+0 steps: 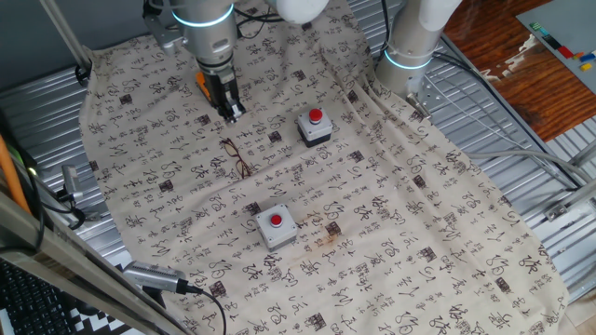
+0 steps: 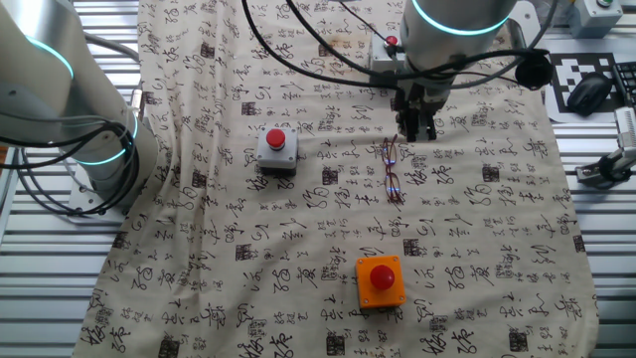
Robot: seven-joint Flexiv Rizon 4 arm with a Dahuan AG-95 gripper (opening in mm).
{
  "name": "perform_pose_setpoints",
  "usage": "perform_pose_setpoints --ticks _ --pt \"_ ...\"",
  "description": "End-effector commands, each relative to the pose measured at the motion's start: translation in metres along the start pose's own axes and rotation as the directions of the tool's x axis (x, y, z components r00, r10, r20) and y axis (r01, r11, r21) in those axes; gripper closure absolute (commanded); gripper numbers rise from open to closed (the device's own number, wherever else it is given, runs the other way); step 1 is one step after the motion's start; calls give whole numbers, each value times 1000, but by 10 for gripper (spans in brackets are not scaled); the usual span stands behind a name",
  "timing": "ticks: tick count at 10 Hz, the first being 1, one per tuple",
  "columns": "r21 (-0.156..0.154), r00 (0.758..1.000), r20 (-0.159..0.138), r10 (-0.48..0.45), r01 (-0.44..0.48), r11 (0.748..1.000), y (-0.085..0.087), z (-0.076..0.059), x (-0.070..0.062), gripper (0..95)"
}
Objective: Unfold the leg of the glasses (with one hand)
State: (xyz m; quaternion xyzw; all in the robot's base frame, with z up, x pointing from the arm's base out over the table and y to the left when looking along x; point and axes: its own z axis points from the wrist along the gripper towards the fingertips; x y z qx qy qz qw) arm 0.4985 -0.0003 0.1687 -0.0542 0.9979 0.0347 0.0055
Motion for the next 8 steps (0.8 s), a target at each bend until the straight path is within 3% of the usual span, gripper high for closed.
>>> perform_pose_setpoints --ticks 1,3,5,7,8 --pt "4 999 -1 -48 48 999 0 1 3 950" --pt "8 983 -3 -184 184 983 1 3 4 950" --pt "30 939 -15 -343 343 939 8 7 2 950" --pt "45 863 -31 -504 505 862 14 10 0 950" --pt "43 850 -32 -526 527 849 14 10 0 950"
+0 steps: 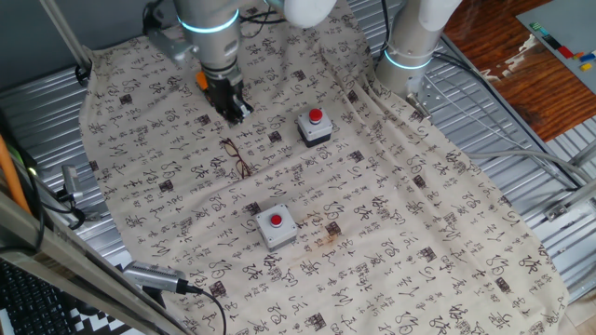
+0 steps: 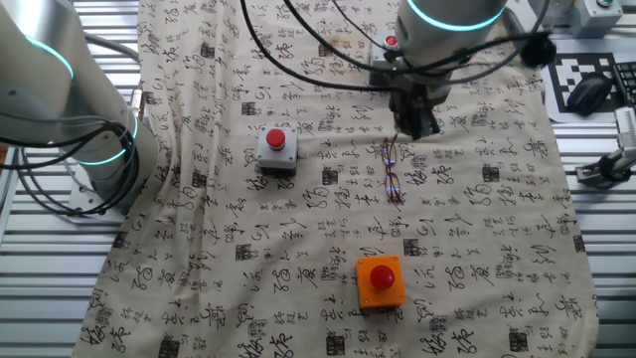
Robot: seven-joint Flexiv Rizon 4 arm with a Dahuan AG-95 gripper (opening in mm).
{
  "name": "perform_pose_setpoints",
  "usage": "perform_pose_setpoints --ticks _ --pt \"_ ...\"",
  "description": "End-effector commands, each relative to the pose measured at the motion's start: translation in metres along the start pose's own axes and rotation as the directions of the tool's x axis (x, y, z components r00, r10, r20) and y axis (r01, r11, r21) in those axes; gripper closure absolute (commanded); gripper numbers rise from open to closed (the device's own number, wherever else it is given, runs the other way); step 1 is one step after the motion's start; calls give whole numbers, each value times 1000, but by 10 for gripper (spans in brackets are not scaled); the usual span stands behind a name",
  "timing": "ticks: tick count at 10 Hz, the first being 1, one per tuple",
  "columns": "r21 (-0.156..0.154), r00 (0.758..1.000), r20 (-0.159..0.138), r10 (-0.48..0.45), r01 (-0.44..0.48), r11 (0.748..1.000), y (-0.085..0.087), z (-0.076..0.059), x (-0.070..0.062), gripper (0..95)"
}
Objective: Unfold the leg of the glasses (with one hand)
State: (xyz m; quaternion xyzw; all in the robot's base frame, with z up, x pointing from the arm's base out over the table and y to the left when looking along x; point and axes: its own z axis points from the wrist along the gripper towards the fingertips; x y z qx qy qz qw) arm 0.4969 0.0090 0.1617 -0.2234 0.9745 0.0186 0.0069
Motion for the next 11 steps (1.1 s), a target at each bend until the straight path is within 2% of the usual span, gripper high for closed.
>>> perform_pose_setpoints --ticks 1,2,3,5,9,10,11 --pt "20 972 -12 -235 235 972 4 2 -2 950" --pt "18 954 -13 -300 300 954 4 2 -2 950" --pt "19 924 -13 -383 383 923 4 2 -2 950" --pt "27 889 -27 -457 458 889 4 2 -2 950" --pt "26 847 -34 -531 532 846 9 5 -5 950" --pt "30 844 -40 -534 535 844 11 6 -7 950" --pt "29 853 -34 -521 522 852 12 7 -7 950"
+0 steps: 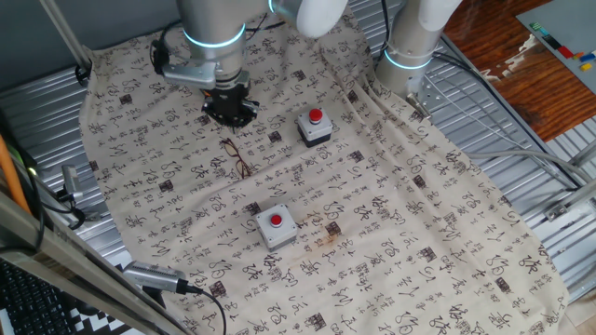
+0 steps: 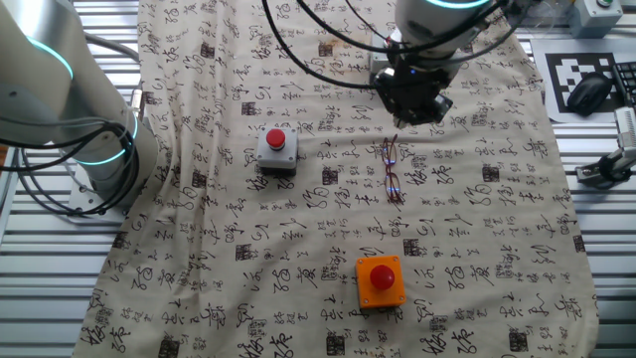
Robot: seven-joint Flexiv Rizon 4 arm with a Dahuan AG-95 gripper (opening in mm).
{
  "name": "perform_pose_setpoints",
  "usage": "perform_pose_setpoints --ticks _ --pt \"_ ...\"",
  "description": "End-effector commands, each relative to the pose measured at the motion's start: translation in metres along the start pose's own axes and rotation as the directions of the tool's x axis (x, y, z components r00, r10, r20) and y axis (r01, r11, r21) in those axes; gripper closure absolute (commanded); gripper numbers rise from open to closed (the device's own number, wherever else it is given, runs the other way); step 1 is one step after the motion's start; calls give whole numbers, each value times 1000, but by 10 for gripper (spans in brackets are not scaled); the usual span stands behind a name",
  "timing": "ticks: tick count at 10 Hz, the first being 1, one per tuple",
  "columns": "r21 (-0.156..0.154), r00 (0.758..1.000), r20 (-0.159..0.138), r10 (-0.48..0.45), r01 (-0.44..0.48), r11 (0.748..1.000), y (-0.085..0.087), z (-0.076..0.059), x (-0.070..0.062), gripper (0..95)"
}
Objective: Unfold the leg of the glasses (with one hand)
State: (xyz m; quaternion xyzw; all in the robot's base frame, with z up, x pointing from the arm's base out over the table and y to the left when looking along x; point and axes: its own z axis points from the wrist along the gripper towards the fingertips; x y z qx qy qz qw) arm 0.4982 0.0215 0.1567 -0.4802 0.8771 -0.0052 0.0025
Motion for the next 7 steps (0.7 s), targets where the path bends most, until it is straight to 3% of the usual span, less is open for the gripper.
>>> perform_pose_setpoints --ticks 1,4,7 --pt "0 1000 3 4 -4 1000 1 1 -1 950" --pt "-3 1000 5 -7 7 1000 3 -2 -2 950" --pt "4 999 -5 51 -51 999 6 -5 -5 950"
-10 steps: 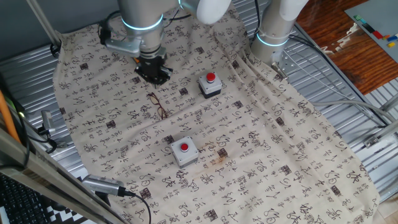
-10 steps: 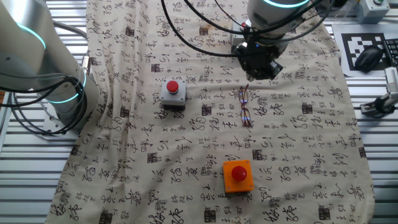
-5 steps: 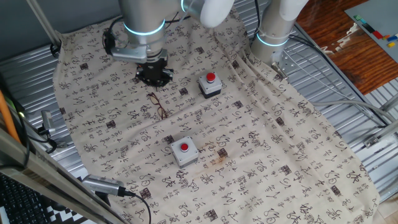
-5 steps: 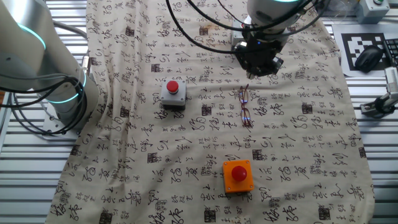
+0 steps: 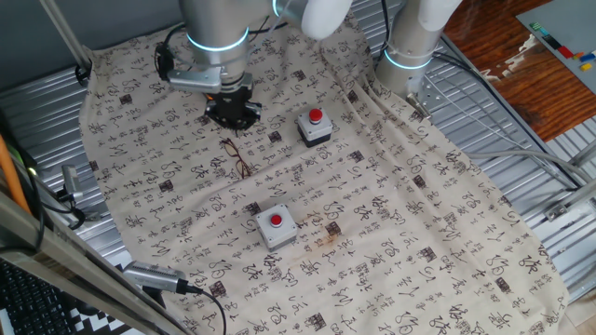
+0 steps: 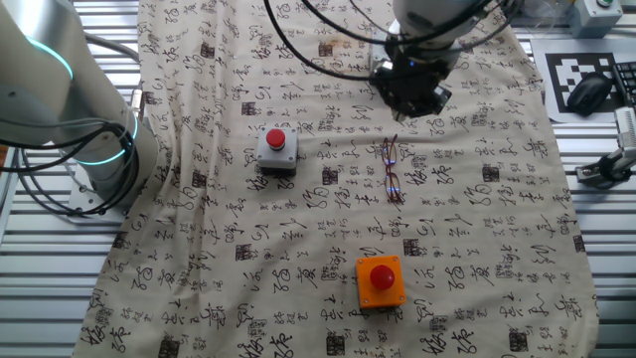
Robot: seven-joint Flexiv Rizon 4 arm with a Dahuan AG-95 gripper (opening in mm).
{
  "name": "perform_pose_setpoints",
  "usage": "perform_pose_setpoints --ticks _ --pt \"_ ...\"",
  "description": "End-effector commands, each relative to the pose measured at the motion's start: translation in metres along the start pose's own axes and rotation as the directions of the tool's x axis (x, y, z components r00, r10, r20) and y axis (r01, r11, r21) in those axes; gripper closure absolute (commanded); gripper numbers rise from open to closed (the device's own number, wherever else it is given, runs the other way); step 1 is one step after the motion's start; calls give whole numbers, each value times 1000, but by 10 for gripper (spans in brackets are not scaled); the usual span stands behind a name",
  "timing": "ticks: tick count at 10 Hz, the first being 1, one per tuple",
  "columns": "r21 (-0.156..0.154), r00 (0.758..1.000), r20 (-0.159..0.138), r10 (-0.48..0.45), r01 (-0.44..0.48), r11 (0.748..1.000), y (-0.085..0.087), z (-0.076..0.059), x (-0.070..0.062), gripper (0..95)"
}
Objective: Unfold the leg of the glasses (with one hand)
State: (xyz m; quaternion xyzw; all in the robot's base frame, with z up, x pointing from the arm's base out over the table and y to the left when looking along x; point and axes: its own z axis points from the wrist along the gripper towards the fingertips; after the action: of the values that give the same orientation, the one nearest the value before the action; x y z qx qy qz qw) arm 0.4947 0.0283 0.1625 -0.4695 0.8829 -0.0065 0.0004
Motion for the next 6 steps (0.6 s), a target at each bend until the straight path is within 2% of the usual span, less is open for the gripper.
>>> perform_pose_setpoints --ticks 1,3,6 --pt "2 999 3 32 -32 999 0 0 -1 950" --pt "-4 999 10 32 -31 999 0 -1 -1 950" --pt "2 999 2 43 -43 999 1 -6 -1 950"
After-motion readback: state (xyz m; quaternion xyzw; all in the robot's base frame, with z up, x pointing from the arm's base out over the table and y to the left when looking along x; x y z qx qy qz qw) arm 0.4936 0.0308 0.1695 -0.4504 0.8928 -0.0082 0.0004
